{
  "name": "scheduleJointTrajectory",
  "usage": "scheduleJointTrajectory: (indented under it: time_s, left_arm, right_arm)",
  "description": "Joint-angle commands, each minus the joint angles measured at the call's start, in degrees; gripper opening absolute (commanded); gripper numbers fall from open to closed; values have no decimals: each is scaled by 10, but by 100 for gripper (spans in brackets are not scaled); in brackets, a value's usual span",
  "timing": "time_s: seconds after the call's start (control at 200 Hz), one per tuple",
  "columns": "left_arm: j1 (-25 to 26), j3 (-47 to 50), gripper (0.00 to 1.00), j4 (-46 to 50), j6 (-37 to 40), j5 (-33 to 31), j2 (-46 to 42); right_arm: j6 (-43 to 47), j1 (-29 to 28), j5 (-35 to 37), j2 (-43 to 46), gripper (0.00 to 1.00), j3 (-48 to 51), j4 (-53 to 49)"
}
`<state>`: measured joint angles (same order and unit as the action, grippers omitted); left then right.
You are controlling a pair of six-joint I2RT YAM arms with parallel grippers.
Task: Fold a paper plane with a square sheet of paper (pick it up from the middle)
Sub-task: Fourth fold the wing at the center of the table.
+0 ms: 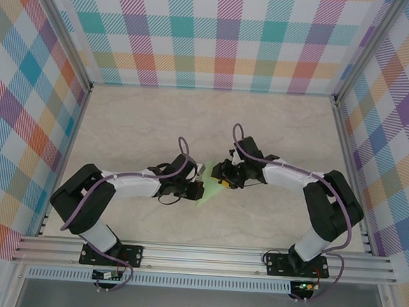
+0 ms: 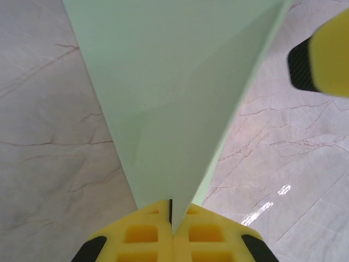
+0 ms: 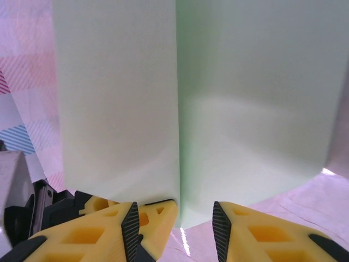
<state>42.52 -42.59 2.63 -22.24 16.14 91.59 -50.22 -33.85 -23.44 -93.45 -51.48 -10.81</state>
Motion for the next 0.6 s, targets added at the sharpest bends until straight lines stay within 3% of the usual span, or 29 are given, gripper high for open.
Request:
scheduleJointTrajectory:
  time_s: [0.0,0.425,0.595]
  left_arm:
    - [-7,-11,0,-20,3,44,17]
    - [-31,1,0,-56,-14,104,44]
    - [-39,2,0,-74,-22,123,57]
  right_arm:
    - [-1,4,6,18,41,15,-1]
    - [6,0,-66,11,21,20,59]
    - [3,-7,-86,-16,18,2,80]
